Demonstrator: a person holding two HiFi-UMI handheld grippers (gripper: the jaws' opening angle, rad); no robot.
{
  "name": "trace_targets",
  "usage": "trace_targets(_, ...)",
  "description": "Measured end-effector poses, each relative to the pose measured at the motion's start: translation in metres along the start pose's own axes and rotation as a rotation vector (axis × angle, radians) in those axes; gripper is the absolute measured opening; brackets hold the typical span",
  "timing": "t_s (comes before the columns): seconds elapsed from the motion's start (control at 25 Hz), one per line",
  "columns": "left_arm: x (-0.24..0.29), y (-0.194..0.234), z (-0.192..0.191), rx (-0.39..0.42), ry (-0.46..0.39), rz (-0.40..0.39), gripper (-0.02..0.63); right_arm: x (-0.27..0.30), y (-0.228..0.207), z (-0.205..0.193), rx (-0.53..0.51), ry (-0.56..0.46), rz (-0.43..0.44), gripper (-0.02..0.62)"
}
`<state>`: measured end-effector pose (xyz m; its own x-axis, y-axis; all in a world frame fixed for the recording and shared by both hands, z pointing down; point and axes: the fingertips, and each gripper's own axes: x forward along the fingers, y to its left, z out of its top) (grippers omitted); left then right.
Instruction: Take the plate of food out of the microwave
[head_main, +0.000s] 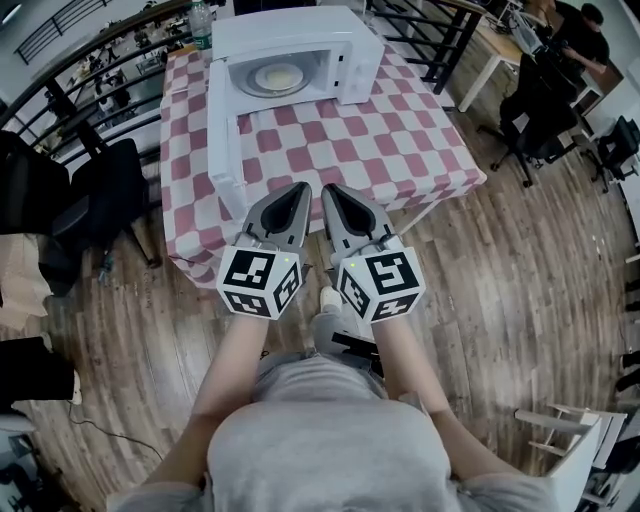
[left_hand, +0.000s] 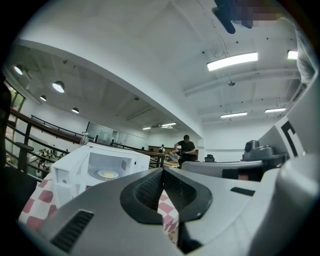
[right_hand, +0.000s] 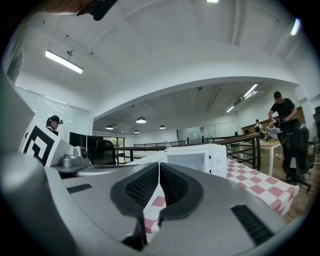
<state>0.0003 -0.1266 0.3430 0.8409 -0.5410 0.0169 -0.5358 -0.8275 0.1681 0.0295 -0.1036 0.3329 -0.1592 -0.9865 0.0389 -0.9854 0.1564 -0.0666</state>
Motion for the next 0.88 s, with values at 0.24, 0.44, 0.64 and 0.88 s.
trace_targets(0.24, 0.035, 0.014, -0.001, 0.003, 0.010, 0.033, 0.003, 0.028, -0.023, -0.003, -0.003, 0.020, 0.047, 0.028)
trace_targets(0.44, 0.063, 0.027, 0.001, 0.000, 0.008, 0.071, 0.003, 0.051, -0.045, -0.002, -0.002, 0.031, 0.072, 0.028)
trace_targets(0.64, 0.086, 0.036, -0.004, 0.003, 0.011, 0.104, 0.003, 0.070, -0.065, -0.006, -0.005, 0.038, 0.103, 0.028)
trace_targets(0.88, 0.116, 0.051, 0.000, 0.008, 0.006, 0.156, 0.003, 0.097, -0.089, -0.005, 0.002, 0.051, 0.146, 0.028)
